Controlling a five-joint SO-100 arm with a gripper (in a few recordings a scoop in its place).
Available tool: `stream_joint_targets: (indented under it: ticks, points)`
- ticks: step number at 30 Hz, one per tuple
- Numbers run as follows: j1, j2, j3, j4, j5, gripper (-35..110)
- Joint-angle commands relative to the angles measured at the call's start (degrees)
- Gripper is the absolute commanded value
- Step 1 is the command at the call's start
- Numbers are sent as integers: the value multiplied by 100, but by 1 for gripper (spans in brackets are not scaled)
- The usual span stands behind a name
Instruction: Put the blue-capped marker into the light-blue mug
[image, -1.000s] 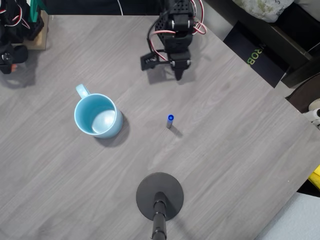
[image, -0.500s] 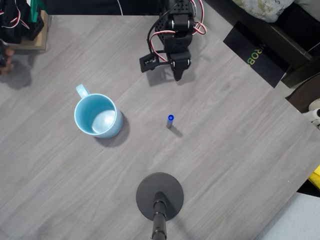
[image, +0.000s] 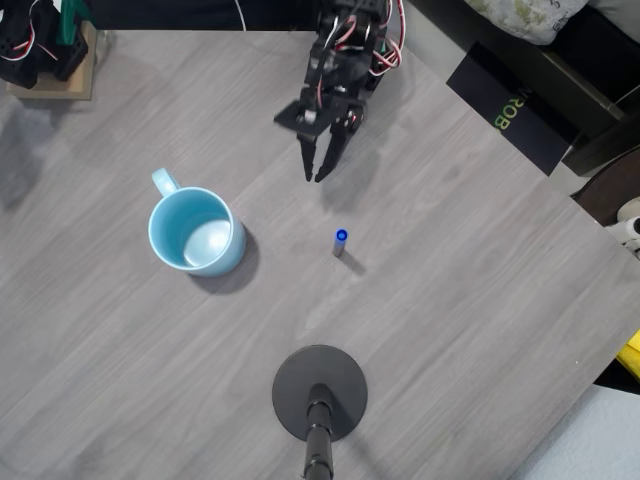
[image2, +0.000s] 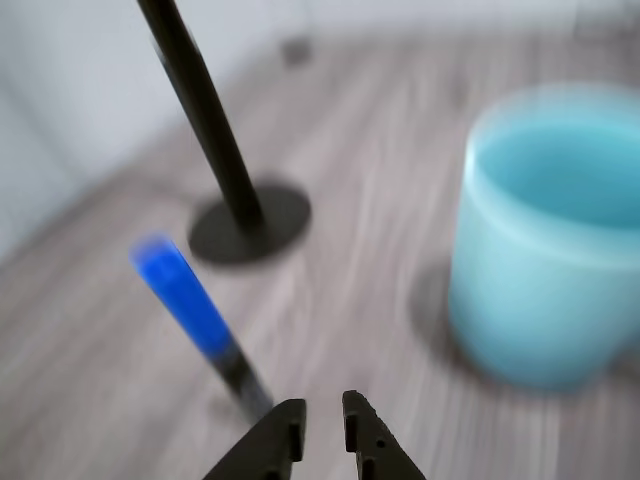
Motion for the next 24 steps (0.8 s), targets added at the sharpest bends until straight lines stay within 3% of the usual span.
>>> stream_joint_targets:
  ticks: [1,8,13,24]
  points:
    - [88,141,-299,-905,-650,12]
    - [-176,-501,-431,-2285,-1046,32]
    - [-132,-2153,-1433,-2733,-870,32]
    - [-387,-4131,-1450,-4245,-861,32]
